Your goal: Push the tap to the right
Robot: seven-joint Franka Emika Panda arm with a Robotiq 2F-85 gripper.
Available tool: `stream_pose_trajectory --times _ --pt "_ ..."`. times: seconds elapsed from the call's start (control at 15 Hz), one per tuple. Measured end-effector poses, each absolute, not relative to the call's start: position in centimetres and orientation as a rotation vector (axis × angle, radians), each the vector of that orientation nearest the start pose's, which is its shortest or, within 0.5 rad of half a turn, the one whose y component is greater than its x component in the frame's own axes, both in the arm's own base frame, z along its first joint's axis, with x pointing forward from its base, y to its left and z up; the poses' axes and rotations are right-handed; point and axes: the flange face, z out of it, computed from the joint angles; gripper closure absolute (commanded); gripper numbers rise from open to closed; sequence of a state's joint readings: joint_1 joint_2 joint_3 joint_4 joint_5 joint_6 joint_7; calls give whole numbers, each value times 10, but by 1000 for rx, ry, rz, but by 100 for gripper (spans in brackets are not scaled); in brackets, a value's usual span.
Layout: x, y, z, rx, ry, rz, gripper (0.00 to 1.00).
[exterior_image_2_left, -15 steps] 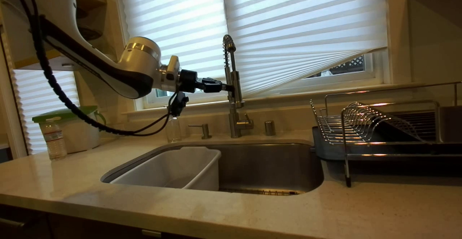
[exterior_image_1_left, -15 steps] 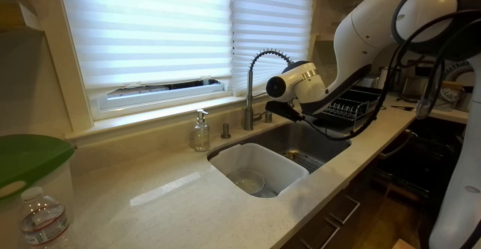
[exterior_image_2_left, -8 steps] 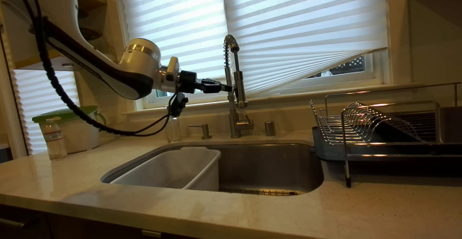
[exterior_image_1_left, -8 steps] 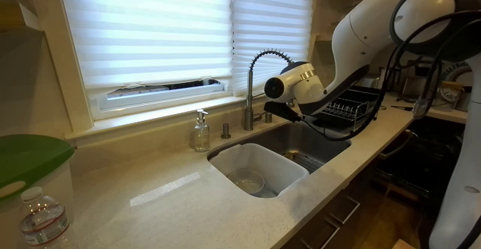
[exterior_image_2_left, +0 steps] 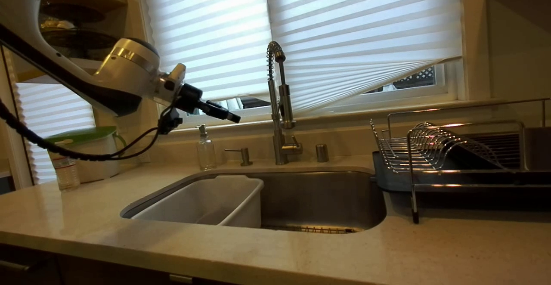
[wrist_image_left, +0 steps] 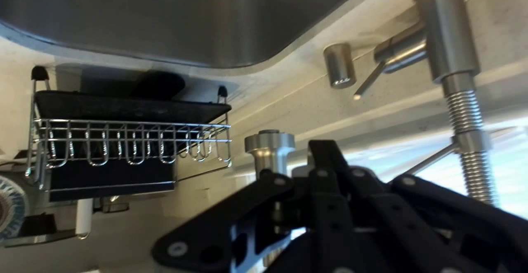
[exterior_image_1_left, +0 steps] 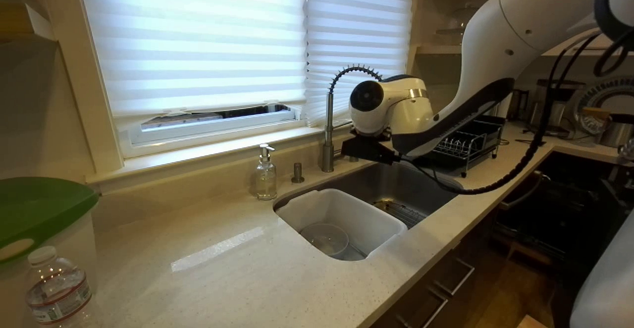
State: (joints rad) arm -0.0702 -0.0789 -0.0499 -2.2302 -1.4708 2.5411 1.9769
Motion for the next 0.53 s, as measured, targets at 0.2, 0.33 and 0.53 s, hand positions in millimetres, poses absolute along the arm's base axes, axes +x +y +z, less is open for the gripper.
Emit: stream_pose_trajectory --times 0.2,0.33,0.53 --pt "523 -29 446 -2785 1184 -1511 44" --pt "514 -18 449 -2804 1054 -1411 29" --pt "502 -9 446 -2791 884 -1279 6"
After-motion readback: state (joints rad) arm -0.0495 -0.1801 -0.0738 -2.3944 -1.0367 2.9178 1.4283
